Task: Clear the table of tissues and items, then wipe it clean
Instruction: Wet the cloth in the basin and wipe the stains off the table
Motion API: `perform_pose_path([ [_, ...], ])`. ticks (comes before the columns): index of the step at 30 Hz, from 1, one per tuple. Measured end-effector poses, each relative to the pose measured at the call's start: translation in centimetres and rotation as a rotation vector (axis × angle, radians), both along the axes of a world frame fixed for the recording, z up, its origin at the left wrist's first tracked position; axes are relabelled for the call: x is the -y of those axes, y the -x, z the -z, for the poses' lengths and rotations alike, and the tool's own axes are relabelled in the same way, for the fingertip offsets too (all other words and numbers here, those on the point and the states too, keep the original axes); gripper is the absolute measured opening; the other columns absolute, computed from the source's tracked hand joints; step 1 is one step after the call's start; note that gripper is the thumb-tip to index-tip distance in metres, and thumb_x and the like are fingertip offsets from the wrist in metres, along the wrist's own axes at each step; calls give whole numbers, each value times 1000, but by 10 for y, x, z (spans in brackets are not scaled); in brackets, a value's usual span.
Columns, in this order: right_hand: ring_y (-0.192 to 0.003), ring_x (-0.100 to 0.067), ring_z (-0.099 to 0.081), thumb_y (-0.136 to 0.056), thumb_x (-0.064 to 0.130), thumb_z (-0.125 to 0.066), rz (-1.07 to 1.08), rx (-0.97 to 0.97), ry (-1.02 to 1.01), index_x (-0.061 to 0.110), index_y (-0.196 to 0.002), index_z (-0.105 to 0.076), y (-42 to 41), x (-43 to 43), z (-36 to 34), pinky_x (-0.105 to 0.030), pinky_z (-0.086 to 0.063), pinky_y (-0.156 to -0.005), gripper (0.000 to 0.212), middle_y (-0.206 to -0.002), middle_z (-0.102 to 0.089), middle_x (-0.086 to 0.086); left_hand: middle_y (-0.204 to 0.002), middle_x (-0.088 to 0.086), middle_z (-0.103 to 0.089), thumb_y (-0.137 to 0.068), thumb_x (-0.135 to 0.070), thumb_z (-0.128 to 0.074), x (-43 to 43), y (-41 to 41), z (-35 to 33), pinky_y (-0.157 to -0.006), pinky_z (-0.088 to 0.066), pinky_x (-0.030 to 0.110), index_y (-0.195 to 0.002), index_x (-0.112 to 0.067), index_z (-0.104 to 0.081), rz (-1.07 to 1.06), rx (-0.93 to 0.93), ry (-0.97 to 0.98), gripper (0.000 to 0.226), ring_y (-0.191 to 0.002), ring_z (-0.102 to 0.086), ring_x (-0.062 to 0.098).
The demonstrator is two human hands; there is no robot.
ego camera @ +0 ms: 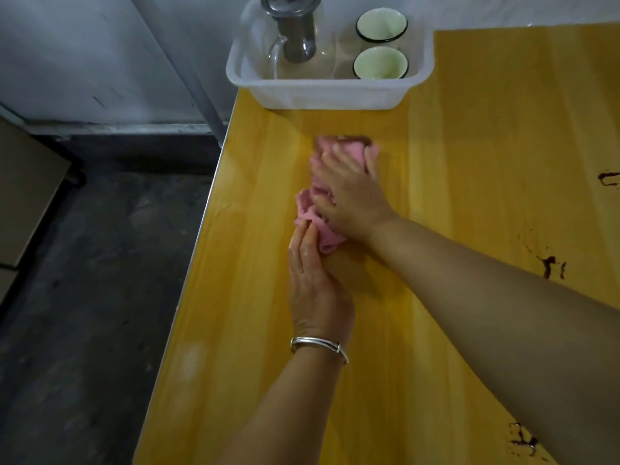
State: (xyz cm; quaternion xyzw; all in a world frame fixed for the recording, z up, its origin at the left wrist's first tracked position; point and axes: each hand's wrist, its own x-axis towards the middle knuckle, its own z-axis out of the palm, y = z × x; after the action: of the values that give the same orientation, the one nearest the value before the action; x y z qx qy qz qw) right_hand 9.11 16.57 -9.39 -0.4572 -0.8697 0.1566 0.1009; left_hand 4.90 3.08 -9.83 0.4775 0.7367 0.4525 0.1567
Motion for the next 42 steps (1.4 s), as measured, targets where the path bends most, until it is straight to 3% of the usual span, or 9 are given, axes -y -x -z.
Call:
perform_pose_path([
  [5,-128,-26,-48,-75,35,-40,-299,-82,-87,18,-116,-66,-60,25,-1,-44,-14,-110,52,-130,-60,-5,-136,21,-42,-74,-12,-24,2,-1,-3,-106,-26,20,-126,6,-45,-22,-38,26,59,-125,-41,32],
  [10,-146,-20,-4,-91,34,-36,290,37,-40,18,-144,-33,-64,-6,-7,-48,5,-114,56,-158,-14,-3,-138,15,-40,-68,-11,-18,0,-5,-5,-109,-17,10,-130,1,-42,-30,-48,45,68,-129,-37,23],
  [12,-146,-21,1,-94,31,-39,326,81,15,14,-147,-26,-36,-17,-9,-51,9,-114,57,-158,-12,-5,-138,16,-40,-67,-12,-18,0,-4,-3,-109,-17,9,-130,2,-43,-39,-47,46,69,-129,-36,22],
  [20,-134,-24,-39,-77,34,-37,-318,-102,-33,17,-124,-61,-47,33,-2,-46,2,-113,56,-137,-53,-7,-135,22,-41,-75,-27,-28,0,-4,-9,-107,-33,27,-124,7,-47,-36,-30,54,63,-125,-41,29],
  [25,-142,-22,-25,-81,41,-24,145,-10,-135,21,-132,-52,-89,55,-1,-35,-1,-111,62,-146,-41,-5,-141,21,-34,-75,2,-33,12,-1,-17,-110,-25,31,-128,6,-43,33,2,167,53,-132,-33,33],
  [29,-146,-20,-8,-77,37,-17,404,69,24,17,-143,-35,-43,59,-6,-47,7,-114,71,-155,-25,-3,-132,18,-44,-75,-6,-23,46,11,-15,-105,-35,34,-122,3,-50,7,-58,100,55,-123,-43,30],
  [35,-131,-30,-45,-77,33,-37,-295,6,-102,14,-121,-62,11,137,-1,-61,-16,-111,54,-134,-56,-7,-120,21,-49,-68,20,-49,75,39,-19,-94,-45,48,-113,4,-54,-189,-49,126,48,-112,-48,35],
  [38,-129,-27,-47,-78,29,-45,-521,-41,-62,17,-118,-64,-13,163,-3,-54,-16,-110,46,-132,-58,-3,-118,20,-50,-64,23,-50,84,41,-26,-96,-44,47,-111,3,-55,-161,-57,163,51,-110,-49,34],
  [42,-134,-26,-38,-79,31,-37,-306,61,-91,17,-125,-59,-64,154,-8,-45,-10,-111,53,-136,-54,-6,-121,11,-48,-62,28,-41,91,37,-37,-97,-43,47,-117,-5,-53,-122,-34,221,65,-115,-47,27],
])
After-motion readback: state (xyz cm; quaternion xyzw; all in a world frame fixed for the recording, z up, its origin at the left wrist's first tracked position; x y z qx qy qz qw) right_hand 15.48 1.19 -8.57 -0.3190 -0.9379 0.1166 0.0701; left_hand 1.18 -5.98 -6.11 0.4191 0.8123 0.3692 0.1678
